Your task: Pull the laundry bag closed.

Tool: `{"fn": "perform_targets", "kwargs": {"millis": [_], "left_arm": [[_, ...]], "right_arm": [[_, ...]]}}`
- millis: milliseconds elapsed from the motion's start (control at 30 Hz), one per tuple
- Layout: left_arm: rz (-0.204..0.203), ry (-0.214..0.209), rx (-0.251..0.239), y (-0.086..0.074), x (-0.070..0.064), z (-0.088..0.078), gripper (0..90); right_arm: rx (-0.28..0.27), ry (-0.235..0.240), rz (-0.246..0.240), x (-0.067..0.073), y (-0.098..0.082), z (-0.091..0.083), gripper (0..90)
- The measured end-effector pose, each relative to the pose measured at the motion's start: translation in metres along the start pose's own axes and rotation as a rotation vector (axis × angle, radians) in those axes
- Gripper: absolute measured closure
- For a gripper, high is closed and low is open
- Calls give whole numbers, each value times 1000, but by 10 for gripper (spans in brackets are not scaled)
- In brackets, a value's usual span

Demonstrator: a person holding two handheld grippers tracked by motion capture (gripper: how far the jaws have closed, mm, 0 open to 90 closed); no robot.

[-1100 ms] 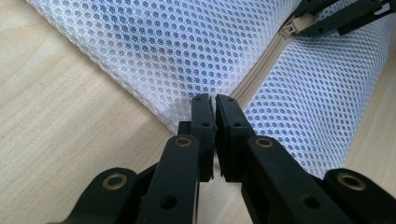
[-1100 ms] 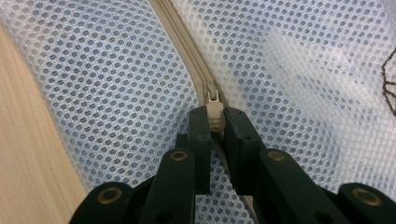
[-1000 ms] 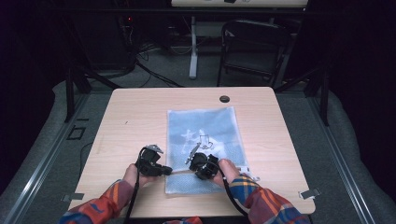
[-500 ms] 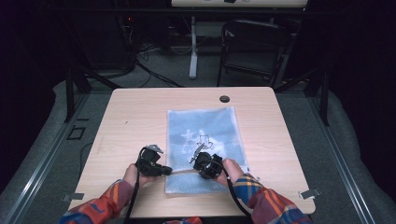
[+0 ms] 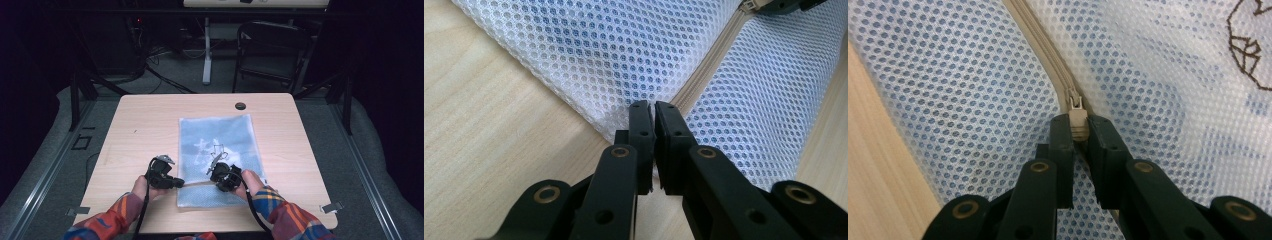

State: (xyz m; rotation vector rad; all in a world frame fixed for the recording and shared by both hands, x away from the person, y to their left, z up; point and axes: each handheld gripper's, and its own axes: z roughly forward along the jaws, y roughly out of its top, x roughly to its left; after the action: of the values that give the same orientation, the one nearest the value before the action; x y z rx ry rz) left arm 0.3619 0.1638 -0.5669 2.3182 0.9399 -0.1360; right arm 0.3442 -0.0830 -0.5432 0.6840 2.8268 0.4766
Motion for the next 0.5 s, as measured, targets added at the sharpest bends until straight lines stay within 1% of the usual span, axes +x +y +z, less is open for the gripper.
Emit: {"fn": "perform_targets", "kwargs": {"millis": [500], "left_arm": [[0, 0, 1, 0, 0, 0, 864]], "right_arm": [[8, -12, 15, -5, -8, -4, 818]]}}
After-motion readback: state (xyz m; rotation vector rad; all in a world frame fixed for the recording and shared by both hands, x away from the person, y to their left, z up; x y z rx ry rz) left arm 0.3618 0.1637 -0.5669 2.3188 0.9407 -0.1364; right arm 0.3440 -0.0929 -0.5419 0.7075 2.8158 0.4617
